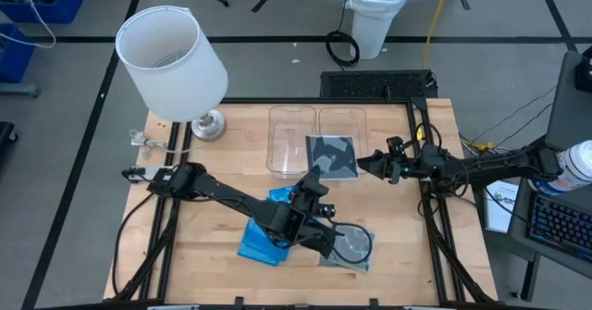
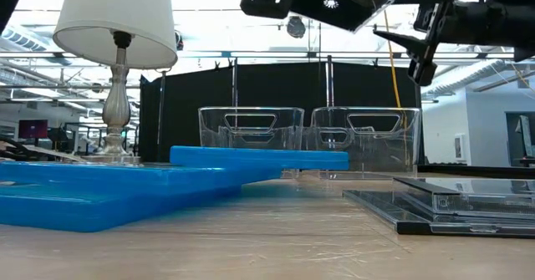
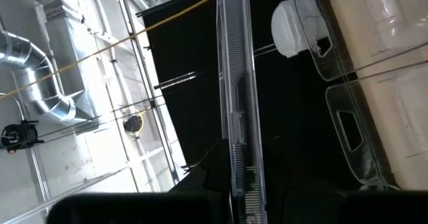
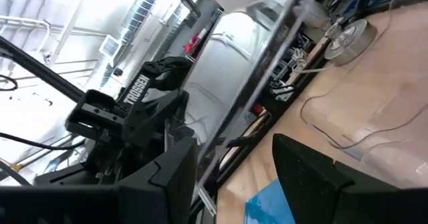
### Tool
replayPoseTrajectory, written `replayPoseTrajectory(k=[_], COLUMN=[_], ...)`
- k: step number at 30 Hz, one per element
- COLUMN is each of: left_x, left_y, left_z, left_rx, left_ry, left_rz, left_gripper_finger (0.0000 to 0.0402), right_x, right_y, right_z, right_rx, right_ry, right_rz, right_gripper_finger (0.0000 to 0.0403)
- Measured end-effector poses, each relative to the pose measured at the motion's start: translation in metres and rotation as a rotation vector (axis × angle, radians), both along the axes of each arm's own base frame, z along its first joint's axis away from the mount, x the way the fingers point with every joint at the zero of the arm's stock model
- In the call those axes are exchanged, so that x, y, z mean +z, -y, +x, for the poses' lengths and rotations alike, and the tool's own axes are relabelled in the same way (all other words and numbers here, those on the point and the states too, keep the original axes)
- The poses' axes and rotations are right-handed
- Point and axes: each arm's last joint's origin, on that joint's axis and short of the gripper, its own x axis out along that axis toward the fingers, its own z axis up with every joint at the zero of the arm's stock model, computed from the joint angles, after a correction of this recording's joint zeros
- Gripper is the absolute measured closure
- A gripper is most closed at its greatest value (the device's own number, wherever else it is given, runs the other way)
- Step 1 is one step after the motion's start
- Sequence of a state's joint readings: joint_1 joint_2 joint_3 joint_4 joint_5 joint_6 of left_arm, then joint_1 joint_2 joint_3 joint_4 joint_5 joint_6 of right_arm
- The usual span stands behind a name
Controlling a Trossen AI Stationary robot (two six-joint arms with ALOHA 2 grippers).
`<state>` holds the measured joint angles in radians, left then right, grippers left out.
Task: Pick & place jewel cases by type
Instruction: Put the top black CD case into the right transparent bin
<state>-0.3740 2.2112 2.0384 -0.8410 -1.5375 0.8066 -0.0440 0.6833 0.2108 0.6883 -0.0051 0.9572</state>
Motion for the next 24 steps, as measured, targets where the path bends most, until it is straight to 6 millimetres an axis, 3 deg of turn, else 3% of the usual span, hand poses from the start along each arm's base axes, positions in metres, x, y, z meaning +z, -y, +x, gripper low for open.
replayPoseTrajectory(k=[24], left_x=[0.001], left_y=[-0.003], left_z=[0.003], left_rx=[0.000], left_ry=[0.014], left_rz=[-0.020], left_gripper_finger=[0.0360], right_x=[-0.002], right_y=[-0.012], right_z=[0.020], right_rx=[0.088], right_ry=[0.099], right_rz=[-0.023], right_gripper_finger=[0.0224])
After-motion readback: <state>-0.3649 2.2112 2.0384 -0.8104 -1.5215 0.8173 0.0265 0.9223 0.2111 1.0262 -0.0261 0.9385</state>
